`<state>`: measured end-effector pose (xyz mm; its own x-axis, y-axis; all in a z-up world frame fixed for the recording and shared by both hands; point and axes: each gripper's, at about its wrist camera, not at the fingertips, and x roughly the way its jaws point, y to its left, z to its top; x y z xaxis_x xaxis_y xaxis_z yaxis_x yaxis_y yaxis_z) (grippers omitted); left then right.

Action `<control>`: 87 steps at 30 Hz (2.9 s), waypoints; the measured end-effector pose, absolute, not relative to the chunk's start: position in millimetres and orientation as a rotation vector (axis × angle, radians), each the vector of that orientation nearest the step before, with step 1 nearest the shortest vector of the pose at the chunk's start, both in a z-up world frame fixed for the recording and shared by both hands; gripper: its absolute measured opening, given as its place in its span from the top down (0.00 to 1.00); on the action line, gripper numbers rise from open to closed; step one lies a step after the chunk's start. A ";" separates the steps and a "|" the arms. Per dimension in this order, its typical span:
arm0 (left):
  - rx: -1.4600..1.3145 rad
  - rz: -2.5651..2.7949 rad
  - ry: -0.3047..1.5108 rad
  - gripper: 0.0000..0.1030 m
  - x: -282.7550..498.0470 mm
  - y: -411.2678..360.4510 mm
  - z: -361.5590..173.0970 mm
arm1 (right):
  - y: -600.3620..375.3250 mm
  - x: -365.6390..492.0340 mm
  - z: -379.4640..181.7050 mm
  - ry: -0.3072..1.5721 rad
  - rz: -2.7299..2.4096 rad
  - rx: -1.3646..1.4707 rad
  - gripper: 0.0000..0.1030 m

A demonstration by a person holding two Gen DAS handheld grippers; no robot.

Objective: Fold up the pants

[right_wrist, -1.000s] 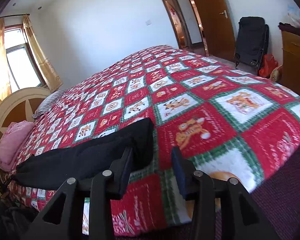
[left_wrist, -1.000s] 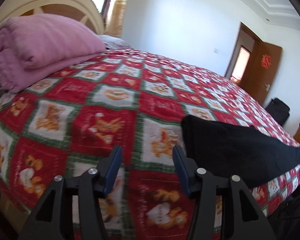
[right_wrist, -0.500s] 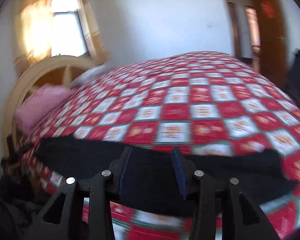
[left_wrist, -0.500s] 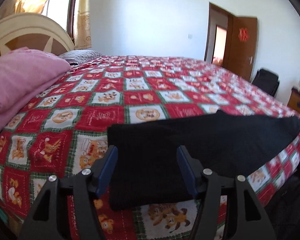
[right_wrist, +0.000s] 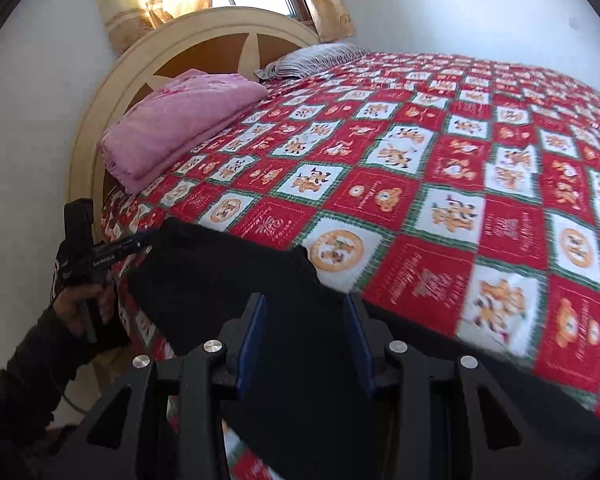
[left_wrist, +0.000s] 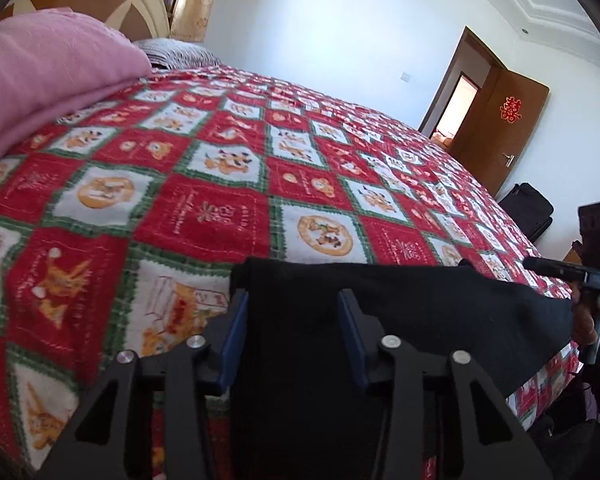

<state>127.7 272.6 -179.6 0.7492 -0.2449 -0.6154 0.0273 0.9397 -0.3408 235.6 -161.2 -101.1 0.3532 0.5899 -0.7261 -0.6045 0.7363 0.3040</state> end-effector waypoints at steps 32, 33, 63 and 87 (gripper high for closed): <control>-0.110 -0.018 0.571 0.36 78.8 245.9 -155.9 | -135.0 248.6 -128.7 0.974 0.727 0.017 0.44; -0.086 -0.027 0.585 0.36 77.6 239.6 -160.6 | -134.5 237.0 -125.0 0.967 0.756 0.014 0.44; -0.003 -0.122 0.658 0.22 106.5 152.6 -167.3 | -505.4 154.3 -34.9 0.729 -0.025 0.209 0.47; -0.036 -0.046 0.683 0.22 103.2 168.0 -190.9 | -598.3 180.1 -48.9 0.815 -0.139 0.238 0.98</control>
<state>103.2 168.0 -190.9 0.7745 -0.0548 -0.6302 0.0309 0.9983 -0.0488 180.1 -598.3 -48.9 0.6787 -0.0309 -0.7338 0.2133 0.9643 0.1567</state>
